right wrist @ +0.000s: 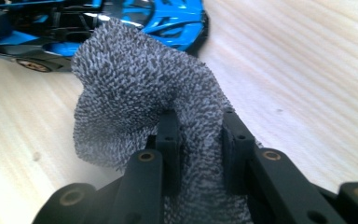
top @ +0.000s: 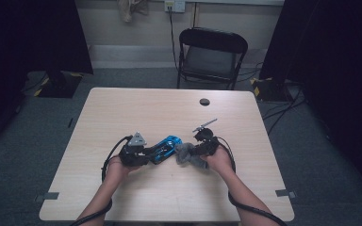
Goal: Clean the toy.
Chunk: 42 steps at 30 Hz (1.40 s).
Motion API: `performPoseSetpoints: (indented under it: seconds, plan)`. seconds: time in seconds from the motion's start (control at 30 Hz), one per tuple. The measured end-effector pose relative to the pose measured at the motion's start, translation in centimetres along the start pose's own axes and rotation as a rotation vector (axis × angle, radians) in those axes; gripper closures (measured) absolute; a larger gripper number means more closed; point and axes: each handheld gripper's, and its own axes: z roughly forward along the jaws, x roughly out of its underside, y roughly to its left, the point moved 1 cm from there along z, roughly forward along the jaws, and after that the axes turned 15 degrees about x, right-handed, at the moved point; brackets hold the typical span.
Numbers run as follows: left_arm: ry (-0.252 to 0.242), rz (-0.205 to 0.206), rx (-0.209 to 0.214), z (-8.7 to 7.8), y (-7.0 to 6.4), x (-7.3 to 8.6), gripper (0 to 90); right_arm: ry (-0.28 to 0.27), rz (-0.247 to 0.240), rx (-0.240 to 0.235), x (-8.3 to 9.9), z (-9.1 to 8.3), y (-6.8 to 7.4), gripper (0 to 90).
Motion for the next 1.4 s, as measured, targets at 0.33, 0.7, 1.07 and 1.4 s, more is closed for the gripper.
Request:
performPoseSetpoints:
  seconds: [0.33, 0.7, 1.07, 1.4]
  plan:
    - [0.000, 0.001, 0.002, 0.0, 0.0, 0.0, 66.7, -0.003, 0.051, 0.031, 0.4, -0.2, -1.5, 73.0]
    - [0.005, 0.005, 0.001, 0.0, 0.0, -0.1, 66.6, -0.021, 0.022, 0.030, 1.2, -1.5, -1.7, 73.1]
    - [0.006, 0.007, -0.008, 0.0, -0.1, -0.1, 66.4, -0.068, -0.070, -0.053, 1.5, -3.7, 1.1, 73.1]
    - [0.007, 0.004, -0.010, 0.1, -0.1, -0.1, 66.1, -0.049, -0.183, -0.157, 1.6, -2.3, 6.5, 73.0]
